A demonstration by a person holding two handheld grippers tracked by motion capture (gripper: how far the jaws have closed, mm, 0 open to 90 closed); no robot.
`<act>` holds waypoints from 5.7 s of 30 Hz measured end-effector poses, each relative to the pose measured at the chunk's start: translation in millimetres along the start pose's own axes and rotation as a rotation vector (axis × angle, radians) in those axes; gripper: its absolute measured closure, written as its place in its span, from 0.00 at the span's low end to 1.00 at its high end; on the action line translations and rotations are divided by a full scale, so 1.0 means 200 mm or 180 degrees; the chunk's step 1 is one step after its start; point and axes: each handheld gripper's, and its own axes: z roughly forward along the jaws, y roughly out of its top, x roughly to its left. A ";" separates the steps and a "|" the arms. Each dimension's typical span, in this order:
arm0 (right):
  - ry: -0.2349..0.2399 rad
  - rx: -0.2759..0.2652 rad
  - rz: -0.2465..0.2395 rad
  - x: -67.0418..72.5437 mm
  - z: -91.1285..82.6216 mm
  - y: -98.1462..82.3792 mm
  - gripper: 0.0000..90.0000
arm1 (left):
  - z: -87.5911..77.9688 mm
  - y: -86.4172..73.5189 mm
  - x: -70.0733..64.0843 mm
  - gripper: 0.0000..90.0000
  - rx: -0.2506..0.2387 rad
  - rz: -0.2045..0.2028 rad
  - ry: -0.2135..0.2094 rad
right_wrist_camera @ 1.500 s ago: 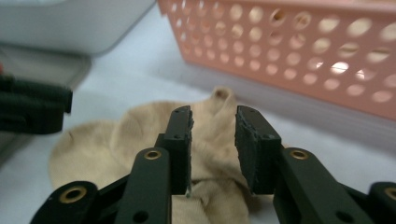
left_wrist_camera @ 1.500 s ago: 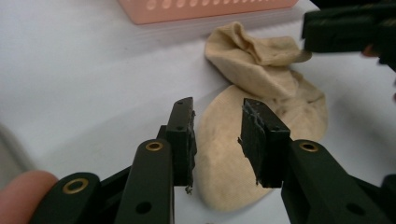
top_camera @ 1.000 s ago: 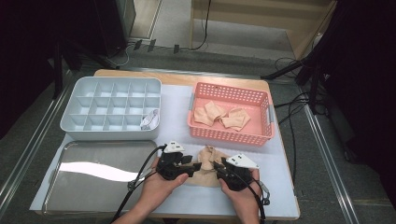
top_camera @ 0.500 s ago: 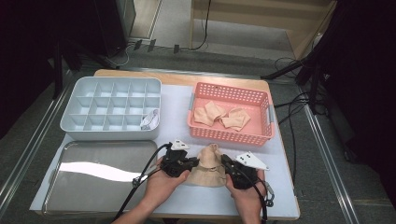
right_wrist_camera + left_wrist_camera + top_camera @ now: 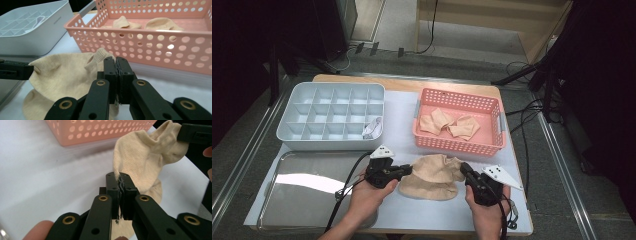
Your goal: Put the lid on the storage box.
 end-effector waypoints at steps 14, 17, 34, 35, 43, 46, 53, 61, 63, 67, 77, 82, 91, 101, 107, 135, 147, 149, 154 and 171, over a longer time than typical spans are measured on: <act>0.0146 0.0566 0.0109 0.01 0.05 -0.17 0.99 | -0.02 -0.17 0.05 0.98 0.0288 0.0036 0.0111; 0.0161 0.0671 0.0141 -0.01 0.09 -0.19 0.98 | -0.01 -0.18 0.05 0.98 0.0325 0.0080 0.0186; 0.0015 0.0777 0.0242 -0.02 0.09 -0.27 0.71 | 0.00 -0.18 0.04 0.84 0.0185 0.0076 0.0302; -0.0025 0.0779 0.0196 0.00 0.08 -0.27 0.72 | -0.01 -0.18 0.05 0.82 0.0191 0.0056 0.0318; 0.0075 0.0793 0.0206 0.00 0.09 -0.28 0.94 | 0.03 -0.19 0.03 0.94 0.0335 0.0143 0.0379; 0.0052 0.0796 0.0136 -0.01 0.09 -0.27 0.94 | 0.04 -0.19 0.02 0.99 0.0353 0.0155 0.0358; -0.0014 0.0680 0.0233 -0.09 0.03 -0.23 0.95 | 0.10 -0.18 -0.04 0.99 0.0373 0.0192 0.0204; 0.0027 0.0539 0.0250 -0.15 -0.01 -0.21 0.79 | 0.07 -0.16 -0.05 0.85 0.0203 0.0117 0.0203; 0.0045 0.0472 0.0357 -0.16 -0.03 -0.20 0.80 | 0.06 -0.16 -0.05 0.84 0.0144 0.0130 0.0194; -0.0002 0.0478 0.0443 -0.18 -0.05 -0.20 0.84 | 0.05 -0.16 -0.05 0.93 0.0132 0.0180 0.0230; 0.0057 0.0526 0.0321 -0.14 0.01 -0.22 0.90 | 0.07 -0.19 -0.05 1.00 0.0235 0.0258 0.0225; -0.0039 0.0574 0.0212 -0.12 0.03 -0.22 0.93 | 0.07 -0.19 -0.04 1.00 0.0231 0.0270 0.0224; -0.0136 0.0359 0.0053 -0.11 -0.04 -0.25 0.82 | 0.05 -0.19 -0.03 0.99 0.0142 0.0259 0.0217; -0.0075 0.0523 0.0417 -0.13 -0.02 -0.28 0.66 | 0.04 -0.20 -0.02 1.00 0.0126 0.0228 0.0187; -0.0163 0.0589 0.0286 -0.11 0.01 -0.30 0.72 | 0.06 -0.21 -0.03 1.00 0.0185 0.0259 0.0184; 0.0134 0.0360 0.0214 0.04 -0.06 -0.18 0.95 | 0.06 -0.20 -0.02 1.00 0.0156 0.0182 0.0119; 0.0341 0.0290 0.0088 0.20 -0.03 -0.14 0.95 | 0.07 -0.20 -0.03 1.00 0.0176 0.0148 0.0077; 0.0338 0.0317 -0.0001 0.24 -0.01 -0.14 0.95 | 0.07 -0.20 -0.02 1.00 0.0191 0.0152 0.0087; 0.0426 0.0441 -0.0174 0.35 0.05 -0.18 0.95 | 0.09 -0.21 -0.03 1.00 0.0195 0.0171 0.0128; 0.1068 0.0644 -0.0213 0.42 0.11 -0.25 0.66 | 0.02 -0.17 0.01 0.93 0.0050 0.0056 0.0167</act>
